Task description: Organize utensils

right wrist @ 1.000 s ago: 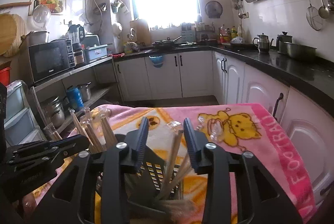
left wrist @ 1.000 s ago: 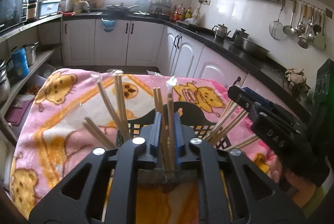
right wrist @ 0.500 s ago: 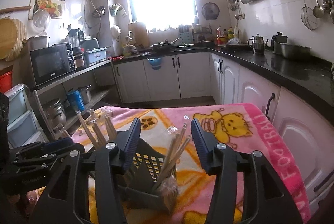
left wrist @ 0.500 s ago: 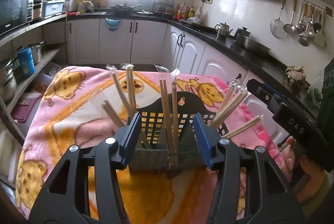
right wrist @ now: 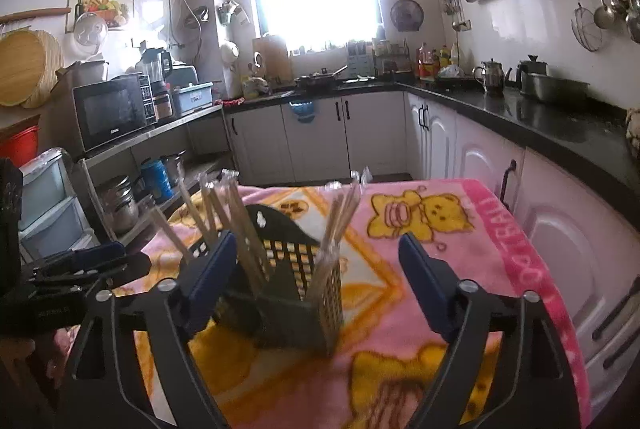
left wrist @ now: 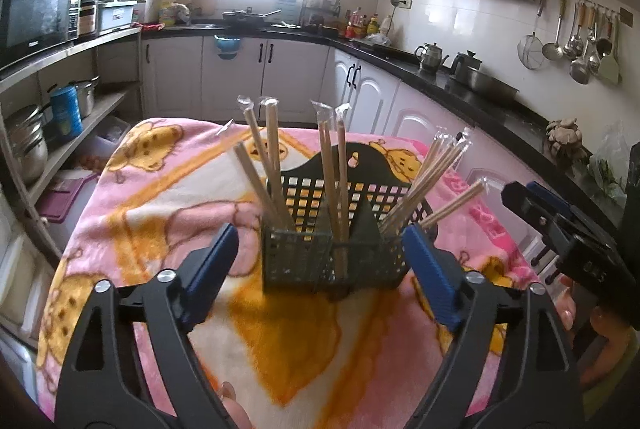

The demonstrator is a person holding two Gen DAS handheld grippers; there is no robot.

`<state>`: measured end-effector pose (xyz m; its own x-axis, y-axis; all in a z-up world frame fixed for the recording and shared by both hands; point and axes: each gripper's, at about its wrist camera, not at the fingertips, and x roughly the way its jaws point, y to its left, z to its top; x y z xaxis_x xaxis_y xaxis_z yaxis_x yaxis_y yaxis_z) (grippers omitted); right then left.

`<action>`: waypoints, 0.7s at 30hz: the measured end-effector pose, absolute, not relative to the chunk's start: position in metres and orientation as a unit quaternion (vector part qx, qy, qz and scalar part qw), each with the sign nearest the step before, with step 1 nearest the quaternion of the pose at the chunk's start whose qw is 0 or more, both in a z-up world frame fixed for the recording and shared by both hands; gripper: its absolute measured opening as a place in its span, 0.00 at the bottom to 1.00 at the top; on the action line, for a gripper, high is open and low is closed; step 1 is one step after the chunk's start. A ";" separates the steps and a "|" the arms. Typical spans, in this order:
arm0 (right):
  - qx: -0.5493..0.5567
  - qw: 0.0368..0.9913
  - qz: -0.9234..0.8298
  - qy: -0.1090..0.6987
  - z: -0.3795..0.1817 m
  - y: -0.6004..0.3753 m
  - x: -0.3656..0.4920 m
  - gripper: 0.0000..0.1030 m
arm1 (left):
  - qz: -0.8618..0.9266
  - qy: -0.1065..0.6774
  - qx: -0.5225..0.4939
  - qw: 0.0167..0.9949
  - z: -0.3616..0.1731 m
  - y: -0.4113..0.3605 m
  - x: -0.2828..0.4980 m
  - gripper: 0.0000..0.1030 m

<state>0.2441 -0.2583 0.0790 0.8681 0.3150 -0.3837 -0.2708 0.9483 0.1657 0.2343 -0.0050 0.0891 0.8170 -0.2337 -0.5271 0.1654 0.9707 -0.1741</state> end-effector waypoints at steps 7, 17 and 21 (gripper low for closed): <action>0.037 0.964 0.151 0.218 0.071 -0.257 0.215 0.91 | -0.102 0.290 -0.066 0.949 0.081 0.001 0.213 0.89; 0.020 0.962 0.150 0.228 0.050 -0.255 0.176 0.94 | -0.085 0.287 -0.081 0.951 0.064 0.012 0.178 0.89; 0.011 0.961 0.150 0.233 0.040 -0.251 0.161 0.94 | -0.081 0.283 -0.085 0.952 0.055 0.014 0.163 0.89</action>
